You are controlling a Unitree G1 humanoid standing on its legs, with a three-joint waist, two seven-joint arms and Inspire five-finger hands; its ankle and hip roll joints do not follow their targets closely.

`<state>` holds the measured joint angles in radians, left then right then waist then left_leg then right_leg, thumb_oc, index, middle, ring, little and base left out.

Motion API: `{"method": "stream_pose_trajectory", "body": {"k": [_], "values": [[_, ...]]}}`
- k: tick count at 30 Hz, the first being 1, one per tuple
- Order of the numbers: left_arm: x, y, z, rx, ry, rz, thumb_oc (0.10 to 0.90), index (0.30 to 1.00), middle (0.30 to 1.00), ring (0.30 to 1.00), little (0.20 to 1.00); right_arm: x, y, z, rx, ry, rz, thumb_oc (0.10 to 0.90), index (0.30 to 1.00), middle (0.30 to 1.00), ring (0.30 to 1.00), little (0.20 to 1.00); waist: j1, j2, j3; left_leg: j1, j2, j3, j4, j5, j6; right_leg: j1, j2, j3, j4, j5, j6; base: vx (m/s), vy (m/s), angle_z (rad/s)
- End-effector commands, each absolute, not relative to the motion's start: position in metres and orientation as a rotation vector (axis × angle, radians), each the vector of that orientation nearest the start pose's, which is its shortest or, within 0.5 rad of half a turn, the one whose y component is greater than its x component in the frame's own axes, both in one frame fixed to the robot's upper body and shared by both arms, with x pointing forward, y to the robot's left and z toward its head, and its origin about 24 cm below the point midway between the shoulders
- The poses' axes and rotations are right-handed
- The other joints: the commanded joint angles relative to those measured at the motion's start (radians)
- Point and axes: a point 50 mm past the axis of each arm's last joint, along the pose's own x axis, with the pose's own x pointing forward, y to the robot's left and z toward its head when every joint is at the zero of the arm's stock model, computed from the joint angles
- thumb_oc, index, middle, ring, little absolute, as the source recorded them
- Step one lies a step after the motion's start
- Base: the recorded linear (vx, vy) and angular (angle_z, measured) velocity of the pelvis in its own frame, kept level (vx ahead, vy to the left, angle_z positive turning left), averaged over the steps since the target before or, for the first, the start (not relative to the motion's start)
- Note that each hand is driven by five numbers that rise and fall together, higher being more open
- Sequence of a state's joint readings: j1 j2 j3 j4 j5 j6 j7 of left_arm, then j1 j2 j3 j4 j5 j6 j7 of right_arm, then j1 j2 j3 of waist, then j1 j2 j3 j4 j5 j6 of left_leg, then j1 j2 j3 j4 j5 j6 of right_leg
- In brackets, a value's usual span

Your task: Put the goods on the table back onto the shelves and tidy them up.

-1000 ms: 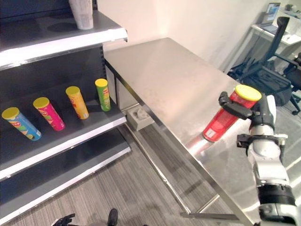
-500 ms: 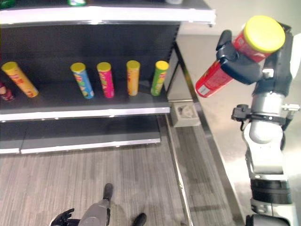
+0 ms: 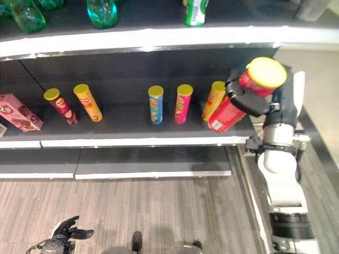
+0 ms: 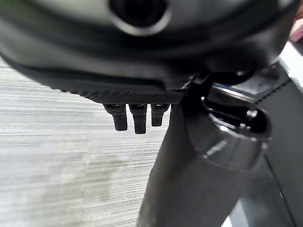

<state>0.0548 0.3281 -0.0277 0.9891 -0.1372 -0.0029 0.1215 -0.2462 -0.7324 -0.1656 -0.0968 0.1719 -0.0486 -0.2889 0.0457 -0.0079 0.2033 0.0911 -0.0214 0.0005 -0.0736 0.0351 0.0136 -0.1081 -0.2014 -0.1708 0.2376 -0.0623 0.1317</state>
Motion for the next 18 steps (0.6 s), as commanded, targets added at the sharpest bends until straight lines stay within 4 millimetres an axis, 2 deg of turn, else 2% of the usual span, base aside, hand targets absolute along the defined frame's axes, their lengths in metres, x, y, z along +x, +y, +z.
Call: {"method": "stream_pose_trajectory", "body": {"k": [1, 3, 4, 6, 7, 9, 10, 12, 13, 14, 16, 17, 18], "values": [[0.109, 0.280, -0.133, 0.254, 1.009, 0.334, 0.800, 0.900, 0.900, 0.900, 0.900, 0.240, -0.276, 0.292, -0.499, -0.955, -0.411, 0.400, 0.300, 0.300, 0.300, 0.300, 0.011, -0.047, -0.066, -0.097, 0.007, -0.033, 0.044, -0.069, -0.061, 0.083, 0.117, 0.030, -0.161, 0.007, -0.024, 0.09, -0.164, 0.56], [0.104, 0.275, -0.136, 0.221, 1.017, 0.338, 0.800, 0.900, 0.900, 0.900, 0.900, 0.239, -0.274, 0.289, -0.470, -0.963, -0.386, 0.400, 0.300, 0.300, 0.300, 0.300, 0.018, -0.060, -0.071, -0.099, 0.004, -0.036, 0.076, -0.086, -0.068, 0.111, 0.125, 0.033, -0.213, 0.035, -0.025, 0.11, -0.154, 0.80], [0.104, 0.271, -0.137, 0.202, 1.017, 0.330, 0.800, 0.900, 0.900, 0.900, 0.900, 0.238, -0.274, 0.286, -0.468, -0.953, -0.373, 0.400, 0.300, 0.300, 0.300, 0.300, 0.023, -0.067, -0.061, -0.118, 0.002, -0.048, 0.135, -0.104, -0.074, 0.129, 0.131, 0.026, -0.240, 0.040, -0.028, 0.06, -0.131, 0.47], [0.106, 0.266, -0.138, 0.195, 1.016, 0.317, 0.800, 0.900, 0.900, 0.900, 0.900, 0.236, -0.274, 0.285, -0.474, -0.946, -0.369, 0.400, 0.300, 0.300, 0.300, 0.300, 0.019, -0.071, -0.049, -0.158, 0.005, -0.049, 0.195, -0.115, -0.087, 0.156, 0.126, -0.005, -0.272, 0.042, -0.029, -0.02, -0.045, 0.46], [0.107, 0.263, -0.138, 0.179, 1.011, 0.313, 0.800, 0.900, 0.900, 0.900, 0.900, 0.237, -0.276, 0.283, -0.496, -0.924, -0.367, 0.400, 0.300, 0.300, 0.300, 0.300, 0.011, -0.069, -0.042, -0.188, 0.031, -0.030, 0.224, -0.112, -0.104, 0.172, 0.119, -0.034, -0.291, 0.045, -0.026, -0.03, 0.184, 1.07], [0.112, 0.267, -0.136, 0.180, 0.997, 0.338, 0.800, 0.900, 0.900, 0.900, 0.900, 0.238, -0.273, 0.278, -0.517, -0.903, -0.349, 0.400, 0.300, 0.300, 0.300, 0.300, 0.001, -0.075, -0.044, -0.202, 0.171, -0.062, 0.175, -0.047, -0.132, 0.169, 0.070, -0.039, -0.304, 0.046, -0.002, -0.01, 0.306, 0.73], [0.112, 0.267, -0.136, 0.180, 0.997, 0.338, 0.800, 0.900, 0.900, 0.900, 0.900, 0.238, -0.273, 0.278, -0.518, -0.903, -0.349, 0.400, 0.300, 0.300, 0.300, 0.300, 0.001, -0.074, -0.045, -0.201, 0.173, -0.063, 0.170, -0.044, -0.133, 0.168, 0.072, -0.040, -0.304, 0.045, -0.003, 0.01, 0.211, 0.12], [0.114, 0.270, -0.134, 0.187, 0.990, 0.349, 0.800, 0.900, 0.900, 0.900, 0.900, 0.235, -0.275, 0.276, -0.544, -0.893, -0.365, 0.400, 0.300, 0.300, 0.300, 0.300, -0.010, -0.062, -0.056, -0.196, 0.235, -0.085, 0.107, 0.001, -0.146, 0.164, 0.058, -0.038, -0.308, 0.033, 0.014, 0.12, 0.353, -0.03], [0.113, 0.267, -0.135, 0.206, 0.997, 0.327, 0.800, 0.900, 0.900, 0.900, 0.900, 0.232, -0.282, 0.270, -0.572, -0.856, -0.404, 0.400, 0.300, 0.300, 0.300, 0.300, -0.024, -0.021, -0.083, -0.170, 0.241, -0.102, 0.038, 0.006, -0.171, 0.177, 0.037, -0.040, -0.306, 0.029, 0.035, 0.22, 0.595, -0.12], [0.114, 0.266, -0.135, 0.222, 0.996, 0.310, 0.800, 0.900, 0.900, 0.900, 0.900, 0.231, -0.284, 0.267, -0.568, -0.850, -0.420, 0.400, 0.300, 0.300, 0.300, 0.300, -0.028, -0.008, -0.089, -0.157, 0.224, -0.106, 0.027, -0.006, -0.175, 0.171, 0.014, -0.041, -0.303, 0.039, 0.045, 0.18, 0.615, 0.01], [0.120, 0.268, -0.132, 0.251, 0.977, 0.295, 0.800, 0.900, 0.900, 0.900, 0.900, 0.231, -0.283, 0.262, -0.569, -0.833, -0.428, 0.400, 0.300, 0.300, 0.300, 0.300, -0.035, -0.011, -0.088, -0.152, 0.177, -0.097, 0.034, -0.025, -0.162, 0.150, -0.043, -0.035, -0.284, 0.066, 0.065, 0.04, 0.466, 0.14], [0.122, 0.274, -0.129, 0.280, 0.967, 0.296, 0.800, 0.900, 0.900, 0.900, 0.900, 0.234, -0.279, 0.257, -0.550, -0.825, -0.417, 0.400, 0.300, 0.300, 0.300, 0.300, -0.036, -0.012, -0.084, -0.140, 0.128, -0.078, 0.031, -0.052, -0.133, 0.123, -0.088, -0.019, -0.255, 0.089, 0.076, 0.03, 0.514, -0.05], [0.122, 0.279, -0.127, 0.292, 0.965, 0.307, 0.800, 0.900, 0.900, 0.900, 0.900, 0.235, -0.276, 0.256, -0.552, -0.822, -0.414, 0.400, 0.300, 0.300, 0.300, 0.300, -0.033, -0.013, -0.083, -0.133, 0.106, -0.061, 0.027, -0.062, -0.117, 0.107, -0.114, -0.014, -0.236, 0.102, 0.084, 0.01, 0.576, -0.34]]}}
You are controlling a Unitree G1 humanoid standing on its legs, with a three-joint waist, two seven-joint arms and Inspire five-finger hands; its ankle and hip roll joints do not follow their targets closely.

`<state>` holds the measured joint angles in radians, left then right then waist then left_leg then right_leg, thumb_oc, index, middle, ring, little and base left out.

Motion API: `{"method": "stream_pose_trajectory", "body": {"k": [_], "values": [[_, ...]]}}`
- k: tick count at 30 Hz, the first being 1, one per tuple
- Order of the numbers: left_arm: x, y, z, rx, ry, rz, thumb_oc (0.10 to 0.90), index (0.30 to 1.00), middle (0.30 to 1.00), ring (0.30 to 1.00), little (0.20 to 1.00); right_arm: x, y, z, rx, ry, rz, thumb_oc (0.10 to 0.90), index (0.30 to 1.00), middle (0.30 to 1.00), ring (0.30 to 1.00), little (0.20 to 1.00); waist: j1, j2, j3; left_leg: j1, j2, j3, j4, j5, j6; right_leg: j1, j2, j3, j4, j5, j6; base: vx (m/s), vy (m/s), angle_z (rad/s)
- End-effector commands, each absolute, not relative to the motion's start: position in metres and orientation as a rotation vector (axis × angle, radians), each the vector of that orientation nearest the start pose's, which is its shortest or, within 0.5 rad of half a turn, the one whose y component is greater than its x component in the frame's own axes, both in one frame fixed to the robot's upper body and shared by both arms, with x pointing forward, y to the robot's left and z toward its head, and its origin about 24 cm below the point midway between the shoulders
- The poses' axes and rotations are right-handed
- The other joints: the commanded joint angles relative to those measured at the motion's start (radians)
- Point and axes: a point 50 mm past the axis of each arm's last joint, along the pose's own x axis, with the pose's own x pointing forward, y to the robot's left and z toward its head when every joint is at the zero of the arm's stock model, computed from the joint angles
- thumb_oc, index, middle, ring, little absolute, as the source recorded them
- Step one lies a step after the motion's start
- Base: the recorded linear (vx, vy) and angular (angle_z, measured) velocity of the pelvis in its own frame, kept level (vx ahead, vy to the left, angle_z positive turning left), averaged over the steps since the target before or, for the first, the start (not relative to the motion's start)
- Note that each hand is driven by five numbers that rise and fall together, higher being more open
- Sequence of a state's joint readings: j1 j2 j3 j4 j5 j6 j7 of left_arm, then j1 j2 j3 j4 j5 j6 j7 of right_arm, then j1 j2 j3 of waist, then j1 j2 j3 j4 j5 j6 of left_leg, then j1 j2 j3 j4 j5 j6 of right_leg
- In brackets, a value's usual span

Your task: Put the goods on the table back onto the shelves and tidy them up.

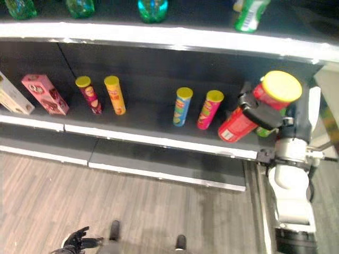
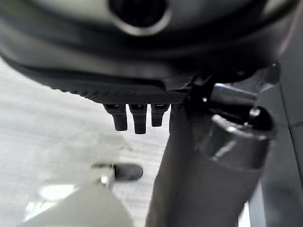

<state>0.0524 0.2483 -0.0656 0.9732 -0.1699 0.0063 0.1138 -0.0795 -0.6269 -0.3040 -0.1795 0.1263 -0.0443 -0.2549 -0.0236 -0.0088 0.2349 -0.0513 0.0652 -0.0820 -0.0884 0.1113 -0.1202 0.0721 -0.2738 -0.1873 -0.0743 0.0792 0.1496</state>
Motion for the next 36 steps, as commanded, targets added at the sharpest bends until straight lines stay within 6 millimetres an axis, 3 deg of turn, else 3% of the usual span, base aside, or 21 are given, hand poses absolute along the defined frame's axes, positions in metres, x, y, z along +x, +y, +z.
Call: {"method": "stream_pose_trajectory", "body": {"k": [1, 2, 3, 4, 7, 8, 12, 18, 20, 23, 29, 36], "values": [[0.118, 0.287, -0.126, 0.297, 0.972, 0.344, 0.800, 0.900, 0.900, 0.900, 0.900, 0.241, -0.269, 0.254, -0.554, -0.815, -0.390, 0.400, 0.300, 0.300, 0.300, 0.300, 0.044, -0.016, -0.108, 0.030, -0.005, 0.065, 0.025, -0.146, 0.035, -0.115, -0.076, 0.003, 0.125, -0.019, 0.067, 0.00, 0.404, -0.65], [0.116, 0.290, -0.125, 0.299, 0.980, 0.360, 0.800, 0.900, 0.900, 0.900, 0.900, 0.243, -0.265, 0.252, -0.558, -0.809, -0.376, 0.400, 0.300, 0.300, 0.300, 0.300, 0.046, -0.016, -0.104, 0.037, -0.010, 0.081, 0.019, -0.147, 0.041, -0.130, -0.083, -0.001, 0.145, -0.014, 0.064, 0.00, 0.413, -0.75], [0.115, 0.298, -0.122, 0.316, 0.979, 0.382, 0.800, 0.900, 0.900, 0.900, 0.900, 0.244, -0.262, 0.248, -0.598, -0.788, -0.362, 0.400, 0.300, 0.300, 0.300, 0.300, 0.035, -0.014, -0.086, 0.043, -0.018, 0.087, 0.014, -0.141, 0.054, -0.162, -0.038, 0.043, 0.197, -0.019, 0.050, 0.01, 0.217, -0.60], [0.115, 0.298, -0.122, 0.316, 0.979, 0.382, 0.800, 0.900, 0.900, 0.900, 0.900, 0.244, -0.262, 0.248, -0.599, -0.788, -0.363, 0.400, 0.300, 0.300, 0.300, 0.300, 0.038, -0.014, -0.086, 0.044, -0.016, 0.091, 0.014, -0.142, 0.053, -0.167, -0.037, 0.047, 0.203, -0.022, 0.049, 0.02, 0.175, -0.21], [0.115, 0.297, -0.124, 0.331, 0.997, 0.386, 0.800, 0.900, 0.900, 0.900, 0.900, 0.246, -0.263, 0.242, -0.705, -0.762, -0.407, 0.400, 0.300, 0.300, 0.300, 0.300, 0.022, -0.019, -0.061, 0.049, -0.029, 0.096, 0.014, -0.153, 0.058, -0.184, 0.054, 0.079, 0.132, -0.044, 0.031, 0.03, -0.025, 0.10], [0.118, 0.294, -0.123, 0.318, 0.977, 0.380, 0.800, 0.900, 0.900, 0.900, 0.900, 0.245, -0.254, 0.234, -0.739, -0.734, -0.339, 0.400, 0.300, 0.300, 0.300, 0.300, 0.022, -0.028, -0.060, 0.032, -0.039, 0.079, 0.028, -0.147, 0.059, -0.157, 0.066, 0.100, 0.080, -0.035, 0.033, 0.07, -0.075, 0.48], [0.114, 0.280, -0.130, 0.269, 0.984, 0.383, 0.800, 0.900, 0.900, 0.900, 0.900, 0.254, -0.249, 0.213, -0.734, -0.652, -0.310, 0.400, 0.300, 0.300, 0.300, 0.300, 0.031, -0.031, -0.069, 0.038, -0.033, 0.072, 0.022, -0.141, 0.049, -0.130, 0.075, 0.084, 0.036, -0.019, 0.034, 0.08, -0.067, 0.35], [0.107, 0.257, -0.138, 0.237, 1.006, 0.368, 0.800, 0.900, 0.900, 0.900, 0.900, 0.274, -0.232, 0.185, -0.722, -0.579, -0.351, 0.400, 0.300, 0.300, 0.300, 0.300, 0.063, -0.011, -0.080, 0.045, -0.021, 0.031, 0.003, -0.132, 0.042, -0.078, 0.067, 0.020, 0.009, -0.034, 0.034, 0.09, -0.046, 0.26], [0.106, 0.256, -0.138, 0.238, 1.007, 0.370, 0.800, 0.900, 0.900, 0.900, 0.900, 0.276, -0.231, 0.185, -0.720, -0.581, -0.361, 0.400, 0.300, 0.300, 0.300, 0.300, 0.066, -0.009, -0.080, 0.044, -0.021, 0.028, 0.002, -0.131, 0.041, -0.076, 0.064, 0.012, 0.007, -0.034, 0.035, 0.04, 0.000, 0.42], [0.091, 0.256, -0.144, 0.304, 1.056, 0.373, 0.800, 0.900, 0.900, 0.900, 0.900, 0.293, -0.241, 0.200, -0.741, -0.649, -0.622, 0.400, 0.300, 0.300, 0.300, 0.300, 0.114, 0.011, -0.058, 0.009, -0.033, 0.003, 0.001, -0.125, 0.046, -0.091, 0.045, -0.025, 0.010, -0.030, 0.044, 0.01, 0.015, 0.41], [0.095, 0.255, -0.142, 0.324, 1.032, 0.361, 0.800, 0.900, 0.900, 0.900, 0.900, 0.301, -0.255, 0.211, -0.725, -0.669, -0.804, 0.400, 0.300, 0.300, 0.300, 0.300, 0.133, 0.028, -0.041, -0.016, -0.043, -0.004, 0.002, -0.121, 0.048, -0.103, 0.035, -0.028, 0.001, -0.021, 0.048, -0.01, 0.008, 0.21], [0.110, 0.249, -0.137, 0.323, 0.968, 0.315, 0.800, 0.900, 0.900, 0.900, 0.900, 0.311, -0.262, 0.231, -0.632, -0.705, -0.906, 0.400, 0.300, 0.300, 0.300, 0.300, 0.148, 0.072, -0.007, -0.056, -0.055, -0.005, 0.006, -0.112, 0.049, -0.143, 0.021, -0.020, -0.001, -0.009, 0.051, -0.03, 0.017, -0.01]]}}
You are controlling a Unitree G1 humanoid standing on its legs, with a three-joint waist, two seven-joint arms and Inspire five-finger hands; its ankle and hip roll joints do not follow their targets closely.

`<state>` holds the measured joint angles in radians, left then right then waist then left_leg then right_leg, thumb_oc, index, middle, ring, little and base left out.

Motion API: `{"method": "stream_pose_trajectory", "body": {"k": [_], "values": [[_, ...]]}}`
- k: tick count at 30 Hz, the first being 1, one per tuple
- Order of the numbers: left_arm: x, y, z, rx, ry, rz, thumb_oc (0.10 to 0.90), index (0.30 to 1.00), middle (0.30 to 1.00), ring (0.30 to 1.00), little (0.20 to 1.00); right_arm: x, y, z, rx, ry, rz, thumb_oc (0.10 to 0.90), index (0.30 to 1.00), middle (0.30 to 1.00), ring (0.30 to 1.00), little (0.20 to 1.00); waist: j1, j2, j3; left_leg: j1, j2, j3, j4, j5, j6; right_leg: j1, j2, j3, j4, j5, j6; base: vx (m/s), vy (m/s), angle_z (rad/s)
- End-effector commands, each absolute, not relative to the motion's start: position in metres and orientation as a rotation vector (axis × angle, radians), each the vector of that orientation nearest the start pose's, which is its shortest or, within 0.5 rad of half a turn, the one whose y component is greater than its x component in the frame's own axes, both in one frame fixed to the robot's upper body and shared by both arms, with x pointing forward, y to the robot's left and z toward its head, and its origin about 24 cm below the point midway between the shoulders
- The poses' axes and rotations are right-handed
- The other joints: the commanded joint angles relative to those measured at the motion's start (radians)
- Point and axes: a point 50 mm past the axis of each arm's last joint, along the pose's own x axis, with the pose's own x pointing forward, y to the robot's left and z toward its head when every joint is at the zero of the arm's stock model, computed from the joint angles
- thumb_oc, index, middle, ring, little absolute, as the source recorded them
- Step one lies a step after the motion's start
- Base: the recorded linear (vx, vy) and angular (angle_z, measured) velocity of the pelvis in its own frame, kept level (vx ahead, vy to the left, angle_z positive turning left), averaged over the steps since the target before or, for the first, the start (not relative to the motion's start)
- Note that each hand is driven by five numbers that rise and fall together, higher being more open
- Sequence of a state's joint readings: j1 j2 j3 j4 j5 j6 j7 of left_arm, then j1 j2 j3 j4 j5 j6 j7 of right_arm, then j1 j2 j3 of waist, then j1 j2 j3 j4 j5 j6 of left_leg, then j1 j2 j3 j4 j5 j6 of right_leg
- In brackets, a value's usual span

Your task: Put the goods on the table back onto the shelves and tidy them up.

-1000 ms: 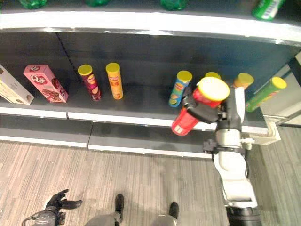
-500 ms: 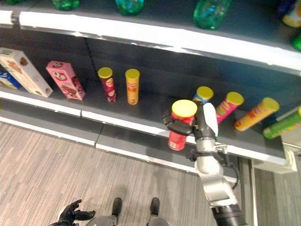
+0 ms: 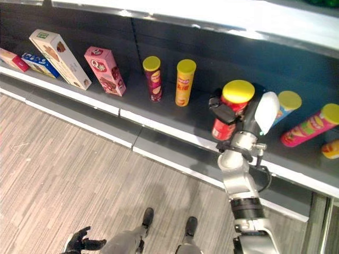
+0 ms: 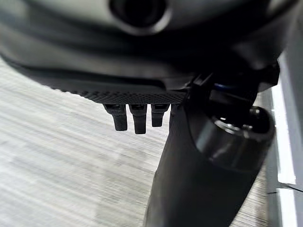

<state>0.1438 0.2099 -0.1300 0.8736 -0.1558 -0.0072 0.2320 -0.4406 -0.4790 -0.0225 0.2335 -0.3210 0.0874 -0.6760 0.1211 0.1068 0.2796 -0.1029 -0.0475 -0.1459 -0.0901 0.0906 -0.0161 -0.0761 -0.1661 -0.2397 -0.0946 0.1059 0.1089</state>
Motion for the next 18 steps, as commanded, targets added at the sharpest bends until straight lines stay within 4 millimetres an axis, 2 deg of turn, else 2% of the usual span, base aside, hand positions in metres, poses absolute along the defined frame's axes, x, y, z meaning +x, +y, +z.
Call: {"method": "stream_pose_trajectory", "body": {"k": [1, 4, 6, 11, 14, 18], "values": [[0.111, 0.248, -0.137, 0.321, 0.961, 0.307, 0.800, 0.900, 0.900, 0.900, 0.900, 0.311, -0.264, 0.233, -0.628, -0.708, -0.919, 0.400, 0.300, 0.300, 0.300, 0.300, 0.005, -0.040, -0.049, -0.007, 0.056, 0.059, 0.007, -0.091, -0.055, 0.003, -0.087, 0.035, 0.017, -0.035, 0.092, 0.00, 0.000, 0.00], [0.119, 0.248, -0.133, 0.315, 0.924, 0.291, 0.800, 0.900, 0.900, 0.900, 0.900, 0.317, -0.273, 0.246, -0.571, -0.718, -0.958, 0.400, 0.300, 0.300, 0.300, 0.300, 0.012, -0.012, -0.029, -0.034, 0.045, 0.062, 0.009, -0.085, -0.053, -0.026, -0.096, 0.043, 0.015, -0.026, 0.097, -0.03, 0.045, -0.02], [0.133, 0.245, -0.127, 0.308, 0.869, 0.270, 0.800, 0.900, 0.900, 0.900, 0.900, 0.318, -0.273, 0.269, -0.568, -0.781, -0.965, 0.400, 0.300, 0.300, 0.300, 0.300, 0.018, 0.004, -0.002, -0.077, 0.038, 0.058, 0.009, -0.070, -0.056, -0.069, -0.103, 0.049, 0.017, -0.016, 0.097, -0.03, 0.041, -0.04], [0.139, 0.243, -0.124, 0.299, 0.838, 0.267, 0.800, 0.900, 0.900, 0.900, 0.900, 0.319, -0.274, 0.281, -0.578, -0.810, -0.983, 0.400, 0.300, 0.300, 0.300, 0.300, 0.022, 0.016, 0.007, -0.106, 0.035, 0.057, 0.004, -0.058, -0.063, -0.098, -0.105, 0.044, 0.015, -0.009, 0.100, 0.00, 0.002, 0.02], [0.145, 0.242, -0.119, 0.291, 0.804, 0.258, 0.800, 0.900, 0.900, 0.900, 0.900, 0.315, -0.279, 0.298, -0.590, -0.864, -1.028, 0.400, 0.300, 0.300, 0.300, 0.300, 0.029, 0.029, 0.018, -0.136, 0.029, 0.052, 0.003, -0.050, -0.068, -0.121, -0.112, 0.042, 0.012, -0.002, 0.104, 0.00, 0.001, 0.04], [0.148, 0.243, -0.117, 0.294, 0.790, 0.255, 0.800, 0.900, 0.900, 0.900, 0.900, 0.313, -0.281, 0.307, -0.589, -0.886, -1.047, 0.400, 0.300, 0.300, 0.300, 0.300, 0.032, 0.035, 0.023, -0.157, 0.025, 0.052, 0.003, -0.044, -0.071, -0.139, -0.114, 0.042, 0.011, 0.003, 0.107, 0.01, 0.008, 0.04]]}}
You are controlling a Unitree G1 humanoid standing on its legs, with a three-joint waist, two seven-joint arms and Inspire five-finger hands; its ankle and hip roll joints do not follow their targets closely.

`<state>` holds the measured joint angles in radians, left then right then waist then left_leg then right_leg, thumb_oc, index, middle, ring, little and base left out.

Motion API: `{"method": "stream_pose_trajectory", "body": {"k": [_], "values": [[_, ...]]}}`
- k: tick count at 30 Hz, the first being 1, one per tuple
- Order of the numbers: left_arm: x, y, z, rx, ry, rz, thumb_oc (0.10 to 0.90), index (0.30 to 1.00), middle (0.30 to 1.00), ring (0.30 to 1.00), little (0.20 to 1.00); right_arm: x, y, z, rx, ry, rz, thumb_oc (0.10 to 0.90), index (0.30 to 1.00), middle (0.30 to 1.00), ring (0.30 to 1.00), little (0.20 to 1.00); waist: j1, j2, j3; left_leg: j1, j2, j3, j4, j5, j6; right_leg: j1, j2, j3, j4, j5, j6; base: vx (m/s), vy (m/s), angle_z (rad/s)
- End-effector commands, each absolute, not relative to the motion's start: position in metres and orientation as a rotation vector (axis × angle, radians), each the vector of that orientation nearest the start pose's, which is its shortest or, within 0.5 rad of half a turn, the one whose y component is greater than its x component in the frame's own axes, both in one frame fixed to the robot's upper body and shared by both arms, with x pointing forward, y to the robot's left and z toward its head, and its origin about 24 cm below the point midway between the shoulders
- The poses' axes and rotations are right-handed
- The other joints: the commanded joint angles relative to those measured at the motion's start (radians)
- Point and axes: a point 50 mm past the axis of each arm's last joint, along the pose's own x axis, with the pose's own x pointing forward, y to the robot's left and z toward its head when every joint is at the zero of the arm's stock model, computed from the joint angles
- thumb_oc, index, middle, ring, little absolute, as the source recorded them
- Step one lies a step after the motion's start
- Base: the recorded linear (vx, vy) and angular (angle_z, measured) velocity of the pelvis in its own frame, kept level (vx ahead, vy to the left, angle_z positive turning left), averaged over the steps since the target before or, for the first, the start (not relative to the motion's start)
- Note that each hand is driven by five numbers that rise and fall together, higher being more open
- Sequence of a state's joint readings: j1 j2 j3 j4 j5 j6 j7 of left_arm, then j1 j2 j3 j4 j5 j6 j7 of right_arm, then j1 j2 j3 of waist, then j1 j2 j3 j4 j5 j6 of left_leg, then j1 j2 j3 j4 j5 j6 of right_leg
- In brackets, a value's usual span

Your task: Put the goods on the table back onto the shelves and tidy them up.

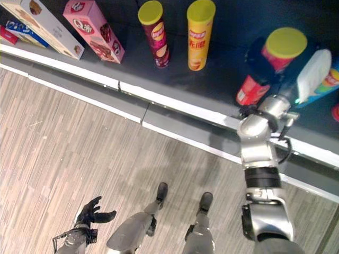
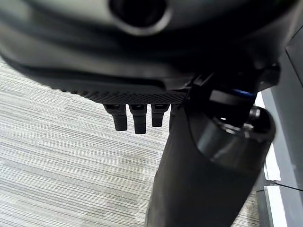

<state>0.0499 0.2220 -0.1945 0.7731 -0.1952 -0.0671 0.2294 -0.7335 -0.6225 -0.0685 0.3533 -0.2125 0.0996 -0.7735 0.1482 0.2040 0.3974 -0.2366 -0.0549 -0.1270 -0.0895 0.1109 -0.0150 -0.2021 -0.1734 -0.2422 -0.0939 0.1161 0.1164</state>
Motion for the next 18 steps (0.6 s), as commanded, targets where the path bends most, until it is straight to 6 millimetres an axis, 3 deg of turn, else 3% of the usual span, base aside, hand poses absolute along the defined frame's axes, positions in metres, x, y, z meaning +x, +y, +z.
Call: {"method": "stream_pose_trajectory", "body": {"k": [1, 10, 18], "values": [[0.148, 0.243, -0.118, 0.298, 0.790, 0.250, 0.800, 0.900, 0.900, 0.900, 0.900, 0.311, -0.282, 0.313, -0.597, -0.901, -1.057, 0.400, 0.300, 0.300, 0.300, 0.300, 0.006, -0.062, -0.093, -0.031, 0.031, 0.032, 0.002, -0.063, -0.074, -0.019, -0.109, 0.045, 0.010, -0.005, 0.100, 0.00, 0.000, 0.00], [0.153, 0.242, -0.113, 0.289, 0.754, 0.254, 0.800, 0.900, 0.900, 0.900, 0.900, 0.312, -0.286, 0.328, -0.536, -0.926, -1.089, 0.400, 0.300, 0.300, 0.300, 0.300, 0.020, -0.047, -0.083, -0.064, 0.024, 0.030, 0.002, -0.058, -0.078, -0.049, -0.116, 0.048, 0.008, -0.002, 0.105, 0.00, 0.000, 0.00], [0.162, 0.244, -0.104, 0.245, 0.690, 0.289, 0.800, 0.900, 0.900, 0.900, 0.900, 0.303, -0.295, 0.341, -0.470, -0.966, -1.143, 0.400, 0.300, 0.300, 0.300, 0.300, 0.034, -0.018, -0.079, -0.100, 0.009, 0.015, 0.002, -0.046, -0.086, -0.069, -0.129, 0.036, 0.009, -0.001, 0.112, 0.01, -0.004, 0.07]]}}
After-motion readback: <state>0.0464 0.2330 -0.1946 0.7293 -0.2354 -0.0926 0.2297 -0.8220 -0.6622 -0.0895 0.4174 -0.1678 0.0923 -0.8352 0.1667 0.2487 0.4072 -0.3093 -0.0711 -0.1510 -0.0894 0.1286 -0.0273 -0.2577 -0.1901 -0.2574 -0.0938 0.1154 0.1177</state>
